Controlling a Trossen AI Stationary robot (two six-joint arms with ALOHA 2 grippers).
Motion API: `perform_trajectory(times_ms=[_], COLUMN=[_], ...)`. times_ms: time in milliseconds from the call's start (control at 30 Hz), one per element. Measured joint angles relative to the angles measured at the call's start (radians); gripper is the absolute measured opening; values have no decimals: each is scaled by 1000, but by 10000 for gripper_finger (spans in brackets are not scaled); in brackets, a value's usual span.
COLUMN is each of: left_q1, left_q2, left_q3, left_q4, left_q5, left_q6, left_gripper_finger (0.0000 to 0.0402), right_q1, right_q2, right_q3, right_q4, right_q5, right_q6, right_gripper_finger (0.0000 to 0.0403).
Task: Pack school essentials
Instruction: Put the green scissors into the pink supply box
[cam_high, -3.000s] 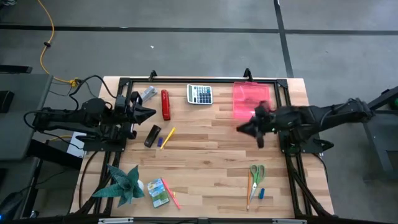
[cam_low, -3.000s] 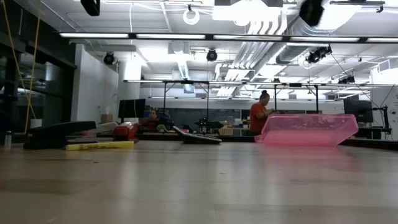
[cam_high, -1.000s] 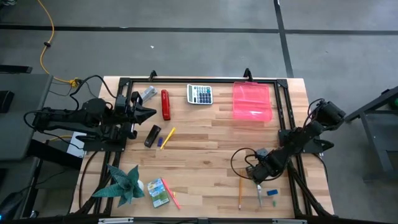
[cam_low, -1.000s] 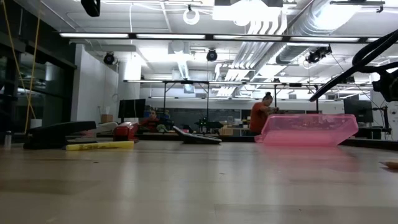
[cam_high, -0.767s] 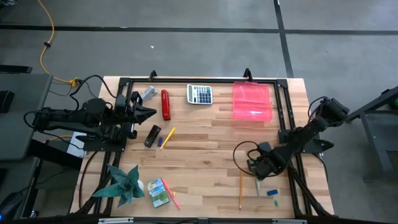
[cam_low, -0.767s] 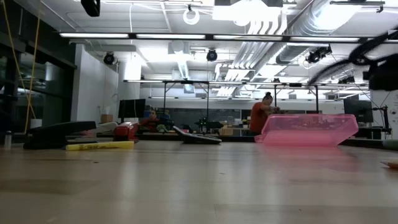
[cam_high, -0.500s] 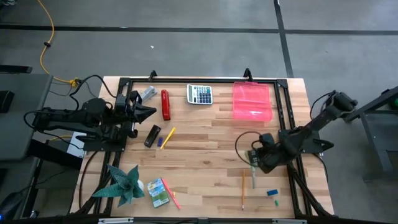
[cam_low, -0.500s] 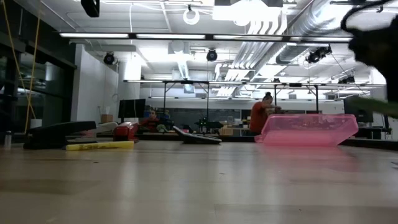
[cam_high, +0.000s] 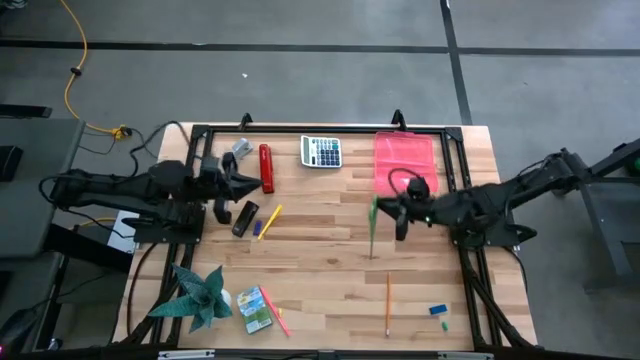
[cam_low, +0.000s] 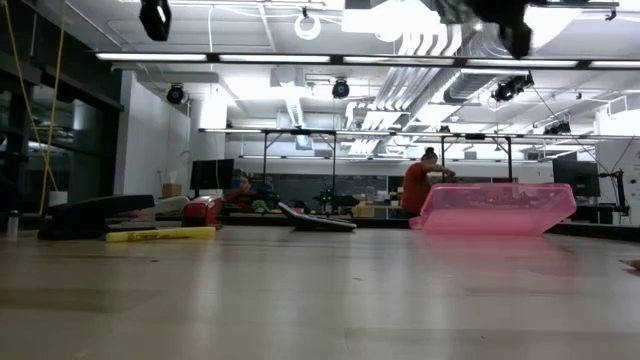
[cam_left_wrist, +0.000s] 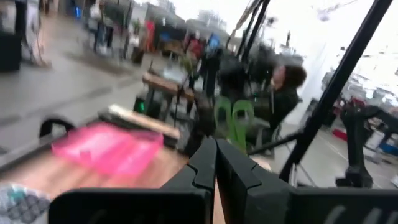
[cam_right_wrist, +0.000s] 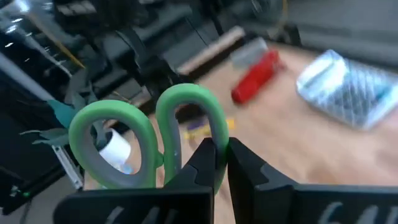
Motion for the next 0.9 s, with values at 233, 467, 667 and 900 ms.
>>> perform_trajectory(times_ms=[233,467,667,900], left_q1=[0,0,0,0], left_q2=[228,352,376,374], left_q3=[169,234,234,234], left_q4=[-79,37,78,79], left_q5=[83,82,39,37], left_q6=[14,134,142,142], left_gripper_finger=[0,0,0,0], right_q1=[-210,-320,-331,-331], right_q2=[2,2,2,2], right_q3=[0,0,0,0], right_q4=[230,279,281,284], right_q5=[-255,-405,-422,-439], right_q6=[-380,-461,-487,-487], right_gripper_finger=[0,0,0,0])
